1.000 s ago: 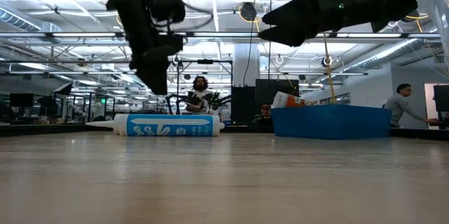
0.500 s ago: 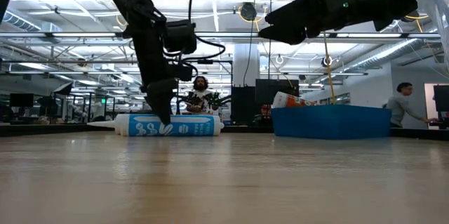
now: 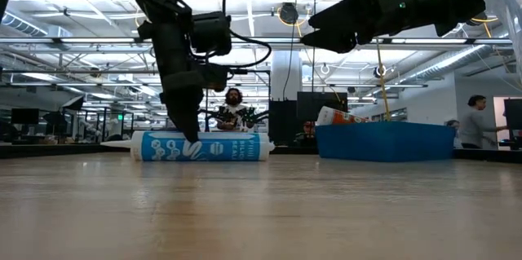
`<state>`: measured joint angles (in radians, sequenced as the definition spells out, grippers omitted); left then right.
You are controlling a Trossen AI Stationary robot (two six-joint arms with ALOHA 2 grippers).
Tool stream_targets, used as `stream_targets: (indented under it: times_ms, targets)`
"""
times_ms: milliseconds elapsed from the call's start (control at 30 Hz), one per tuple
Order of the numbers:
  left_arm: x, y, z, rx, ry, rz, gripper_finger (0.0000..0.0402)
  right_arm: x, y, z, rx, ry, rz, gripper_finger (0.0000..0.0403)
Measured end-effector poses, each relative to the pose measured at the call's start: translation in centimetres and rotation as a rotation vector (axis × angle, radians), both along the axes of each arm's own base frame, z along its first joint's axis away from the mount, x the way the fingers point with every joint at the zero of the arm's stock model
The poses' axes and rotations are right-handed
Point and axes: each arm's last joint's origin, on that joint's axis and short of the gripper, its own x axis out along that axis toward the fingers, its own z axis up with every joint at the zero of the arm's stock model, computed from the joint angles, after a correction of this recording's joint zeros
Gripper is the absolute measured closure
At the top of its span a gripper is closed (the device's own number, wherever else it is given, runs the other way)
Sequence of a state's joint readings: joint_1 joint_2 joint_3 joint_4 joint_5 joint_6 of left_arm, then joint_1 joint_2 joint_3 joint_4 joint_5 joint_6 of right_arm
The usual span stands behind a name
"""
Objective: Pick & place silicon tubes, Sealant and Lysol wipes
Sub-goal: Put the bottom blue sealant into the transparent bin
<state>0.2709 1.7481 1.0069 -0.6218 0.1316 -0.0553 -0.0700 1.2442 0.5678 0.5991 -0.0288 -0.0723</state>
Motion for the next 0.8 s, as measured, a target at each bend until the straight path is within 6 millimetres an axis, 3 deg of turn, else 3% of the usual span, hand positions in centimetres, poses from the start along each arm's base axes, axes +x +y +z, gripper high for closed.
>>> stream_targets:
  times_ms: [133, 500, 800]
  targets:
    - [0.4, -0.7, -0.4, 0.02, 0.007, 0.029, 0.0159, 0.0, 0.0, 0.0, 0.0, -0.001, 0.0, 0.0026]
    - [0.6, -1.9, -0.8, 0.159, 0.042, -0.02, 0.0067, 0.0, 0.1, 0.0, 0.012, -0.003, 0.003, 0.0026]
    - [0.9, -2.9, -0.7, 0.171, 0.032, -0.054, 0.0061, 0.1, 1.6, 0.1, 0.057, -0.01, 0.055, 0.0026]
